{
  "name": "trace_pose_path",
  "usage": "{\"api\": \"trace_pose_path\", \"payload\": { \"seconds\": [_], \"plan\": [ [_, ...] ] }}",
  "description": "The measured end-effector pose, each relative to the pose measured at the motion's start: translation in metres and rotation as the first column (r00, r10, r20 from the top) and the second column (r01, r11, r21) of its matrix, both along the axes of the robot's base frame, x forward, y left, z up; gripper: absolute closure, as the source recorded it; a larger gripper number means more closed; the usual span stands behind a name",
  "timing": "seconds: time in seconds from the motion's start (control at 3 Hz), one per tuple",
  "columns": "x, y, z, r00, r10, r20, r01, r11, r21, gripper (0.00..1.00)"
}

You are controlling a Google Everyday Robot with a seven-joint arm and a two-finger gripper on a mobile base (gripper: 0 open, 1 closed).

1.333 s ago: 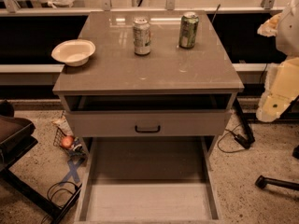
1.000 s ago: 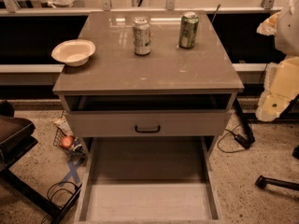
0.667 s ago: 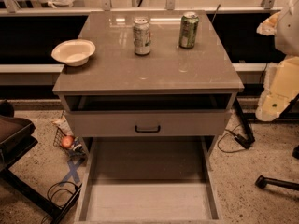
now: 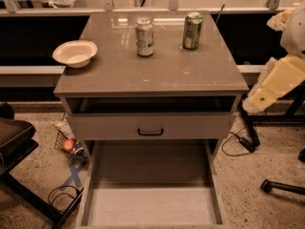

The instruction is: Place 7up can into middle drawer

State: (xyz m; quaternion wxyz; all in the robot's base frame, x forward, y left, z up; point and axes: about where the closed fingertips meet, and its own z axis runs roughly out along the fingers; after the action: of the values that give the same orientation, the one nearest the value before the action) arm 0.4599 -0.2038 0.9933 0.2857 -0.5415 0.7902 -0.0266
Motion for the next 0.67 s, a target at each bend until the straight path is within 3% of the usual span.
{"api": "trace_pose_path", "payload": {
  "seconds": [0.33, 0.67],
  "plan": [
    [0.022, 0.004, -0.004, 0.9956, -0.061, 0.07, 0.047, 0.981, 0.19, 0.0],
    [0.052, 0.017, -0.001, 0.9809, -0.094, 0.17, 0.024, 0.927, 0.374, 0.0]
  ]
}}
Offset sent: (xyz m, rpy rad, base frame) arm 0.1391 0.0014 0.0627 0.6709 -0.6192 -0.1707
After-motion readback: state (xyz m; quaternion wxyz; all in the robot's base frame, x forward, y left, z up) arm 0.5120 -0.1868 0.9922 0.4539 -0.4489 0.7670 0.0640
